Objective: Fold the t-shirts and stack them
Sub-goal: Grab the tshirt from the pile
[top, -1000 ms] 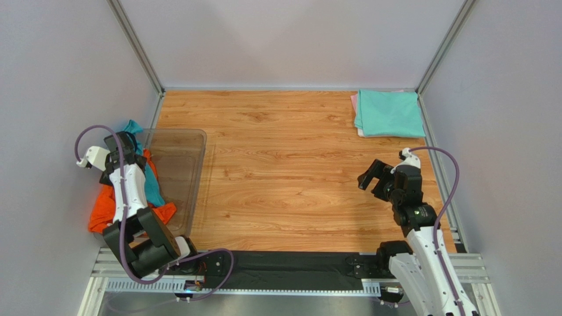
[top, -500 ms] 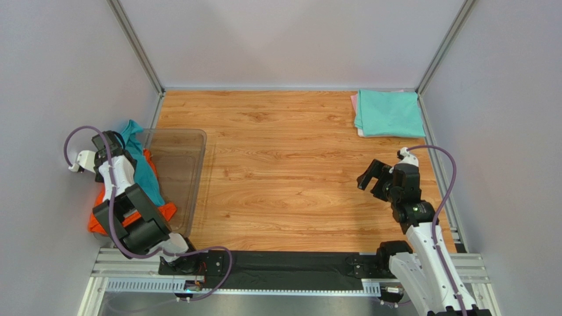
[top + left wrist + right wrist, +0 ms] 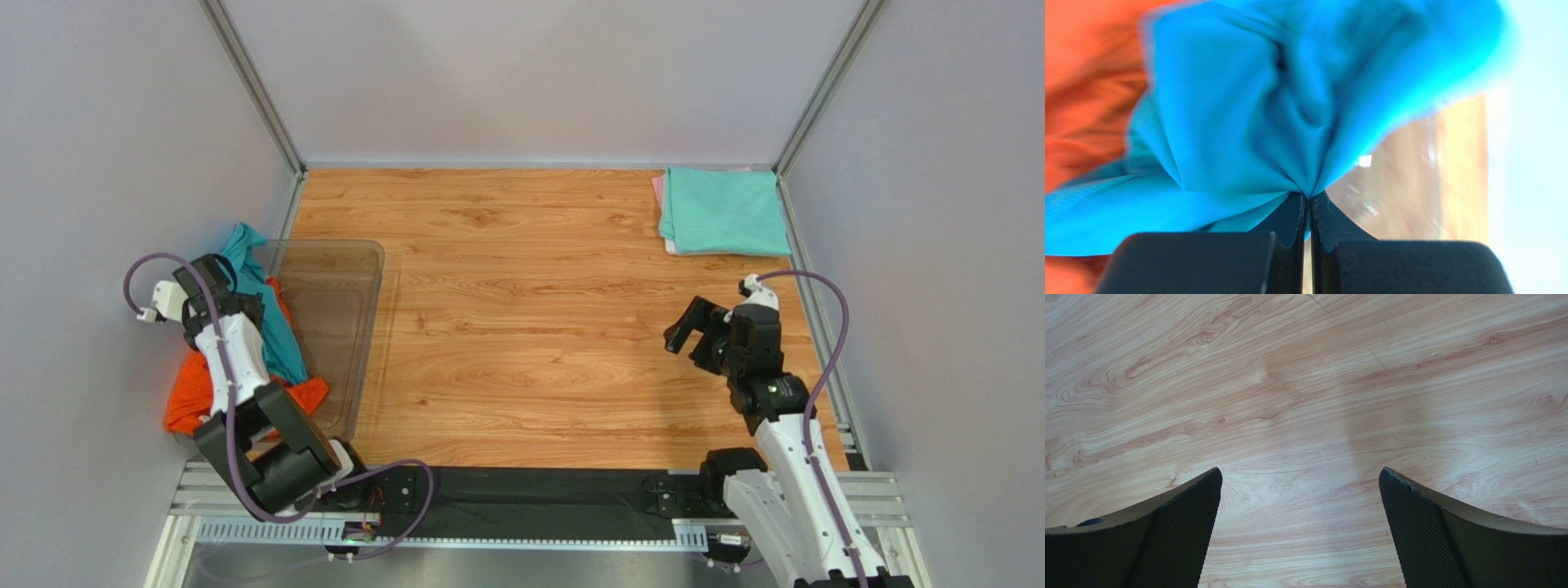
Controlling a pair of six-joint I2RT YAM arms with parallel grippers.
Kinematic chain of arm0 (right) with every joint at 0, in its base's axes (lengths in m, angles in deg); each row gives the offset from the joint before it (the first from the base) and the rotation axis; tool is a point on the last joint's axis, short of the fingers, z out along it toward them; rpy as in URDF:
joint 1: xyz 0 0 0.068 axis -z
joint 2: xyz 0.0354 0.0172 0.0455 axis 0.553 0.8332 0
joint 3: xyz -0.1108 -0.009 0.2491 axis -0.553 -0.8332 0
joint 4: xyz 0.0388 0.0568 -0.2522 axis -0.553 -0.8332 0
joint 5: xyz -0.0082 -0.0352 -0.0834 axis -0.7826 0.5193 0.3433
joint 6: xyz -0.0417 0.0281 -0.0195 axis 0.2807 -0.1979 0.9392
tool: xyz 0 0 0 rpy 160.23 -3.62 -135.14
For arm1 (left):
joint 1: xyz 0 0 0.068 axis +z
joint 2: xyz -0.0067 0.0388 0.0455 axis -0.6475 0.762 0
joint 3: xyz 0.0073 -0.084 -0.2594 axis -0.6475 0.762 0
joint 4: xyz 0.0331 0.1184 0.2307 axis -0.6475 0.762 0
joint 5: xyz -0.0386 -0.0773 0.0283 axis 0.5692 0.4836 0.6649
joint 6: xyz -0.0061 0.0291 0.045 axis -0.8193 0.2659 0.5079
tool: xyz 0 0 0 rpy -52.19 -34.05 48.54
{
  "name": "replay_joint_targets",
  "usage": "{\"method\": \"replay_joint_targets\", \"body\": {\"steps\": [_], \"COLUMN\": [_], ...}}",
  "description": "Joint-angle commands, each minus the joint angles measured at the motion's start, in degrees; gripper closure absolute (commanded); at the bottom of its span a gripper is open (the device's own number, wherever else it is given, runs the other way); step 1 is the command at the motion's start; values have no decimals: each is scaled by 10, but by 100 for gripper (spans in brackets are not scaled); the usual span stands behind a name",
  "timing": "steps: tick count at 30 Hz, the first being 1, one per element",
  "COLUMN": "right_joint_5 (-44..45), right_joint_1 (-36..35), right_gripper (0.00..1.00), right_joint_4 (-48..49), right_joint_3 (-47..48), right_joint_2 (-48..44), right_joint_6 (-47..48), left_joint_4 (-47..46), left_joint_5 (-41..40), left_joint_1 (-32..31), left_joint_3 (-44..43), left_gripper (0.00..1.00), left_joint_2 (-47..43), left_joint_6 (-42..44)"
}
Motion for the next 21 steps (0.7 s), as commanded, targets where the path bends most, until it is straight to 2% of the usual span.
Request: {"method": "replay_joint_targets", "body": {"steps": [1, 8, 12, 14, 17, 19, 20, 21], "right_joint_5": [-9, -13, -16, -16, -14, -16, -14, -14], "right_joint_1": [4, 4, 3, 3, 3, 3, 3, 4], "right_gripper": [0, 0, 0, 0, 0, 0, 0, 0], "right_joint_4": [22, 23, 22, 24, 24, 24, 24, 23], "right_joint_3": [22, 20, 18, 17, 16, 13, 12, 12], "right_joint_2": [-11, -24, -24, -26, -29, -32, -33, -35], "right_joint_6": [8, 8, 7, 8, 7, 6, 6, 6], "left_joint_4": [-54, -100, -105, -104, -89, -75, -75, -74], "left_joint_5": [86, 153, 196, 230, 353, 389, 404, 405], "left_joint_1": [-40, -161, -232, -267, -322, -360, -414, -441], "left_joint_3": [7, -7, -74, -101, -175, -194, -202, -215], "left_gripper": [100, 100, 100, 100, 100, 100, 100, 100], "left_joint_2": [-74, -196, -231, -224, -188, -168, -152, -144], "left_joint_6": [4, 28, 46, 56, 66, 75, 82, 92]}}
